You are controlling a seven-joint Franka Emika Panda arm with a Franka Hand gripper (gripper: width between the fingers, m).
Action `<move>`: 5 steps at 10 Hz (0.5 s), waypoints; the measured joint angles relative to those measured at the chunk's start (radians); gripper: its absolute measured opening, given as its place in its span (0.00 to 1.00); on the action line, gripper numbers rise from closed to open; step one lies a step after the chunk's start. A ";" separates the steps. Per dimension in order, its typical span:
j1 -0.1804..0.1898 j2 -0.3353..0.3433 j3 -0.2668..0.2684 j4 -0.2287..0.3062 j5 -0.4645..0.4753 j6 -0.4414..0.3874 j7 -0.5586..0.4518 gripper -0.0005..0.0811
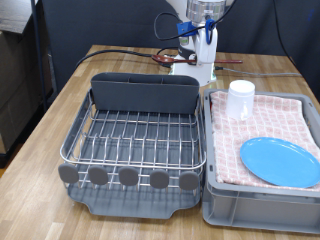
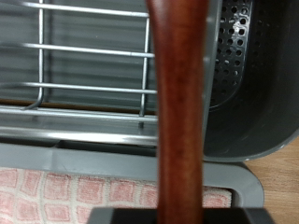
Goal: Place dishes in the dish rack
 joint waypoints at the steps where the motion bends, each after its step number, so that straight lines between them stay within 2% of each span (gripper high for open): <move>1: 0.002 0.001 -0.001 0.000 0.008 -0.004 0.000 0.10; 5: 0.004 -0.011 -0.049 -0.026 0.067 -0.005 -0.022 0.10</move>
